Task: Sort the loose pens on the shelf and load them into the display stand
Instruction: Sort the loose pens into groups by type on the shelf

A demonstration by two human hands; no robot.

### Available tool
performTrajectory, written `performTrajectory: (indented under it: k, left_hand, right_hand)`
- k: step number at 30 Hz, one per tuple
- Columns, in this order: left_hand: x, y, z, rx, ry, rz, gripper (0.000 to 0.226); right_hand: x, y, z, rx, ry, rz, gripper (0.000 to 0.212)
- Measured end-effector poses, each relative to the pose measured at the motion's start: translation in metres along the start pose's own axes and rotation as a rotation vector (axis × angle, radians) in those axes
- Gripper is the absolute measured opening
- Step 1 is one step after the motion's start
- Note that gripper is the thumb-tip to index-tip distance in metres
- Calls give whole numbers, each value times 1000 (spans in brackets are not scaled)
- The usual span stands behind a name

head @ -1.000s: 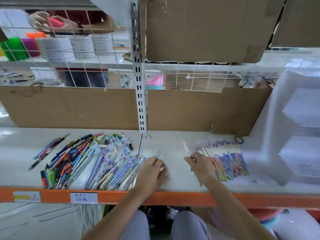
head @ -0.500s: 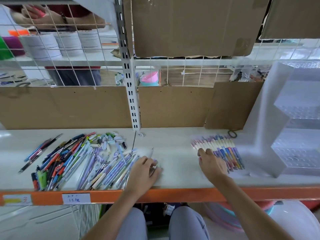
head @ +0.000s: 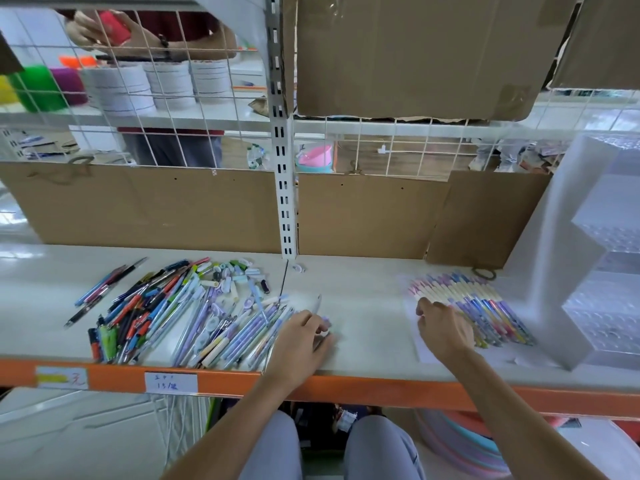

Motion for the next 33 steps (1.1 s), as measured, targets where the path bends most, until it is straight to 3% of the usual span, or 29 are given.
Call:
performTrajectory:
  k: [5, 11, 17, 24, 33]
  left_hand:
    - [5, 1, -5, -27, -13, -18, 17]
    - [43, -36, -34, 34, 46, 107, 9]
    - [100, -88, -59, 172, 134, 232, 13]
    - [111, -121, -73, 328, 65, 261, 20]
    - [106, -118, -66, 307, 33, 270, 25]
  right_hand:
    - [-15, -78, -22, 248, -105, 245, 20]
    - [-29, -155, -41, 445, -170, 334, 24]
    - [-44, -185, -45, 463, -234, 259, 25]
    - [-37, -198, -43, 447, -181, 270, 23]
    - [-34, -260, -69, 572, -192, 364, 22]
Point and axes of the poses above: each hand's wrist, its own z-axis towards the middle knuckle, its own x-axis out of the back of the hand, y = z × x, the point moved 10 cm from there along z, towards the middle knuckle, and after that the axes turned 3 degrees about -x, right-handed, at the moved point
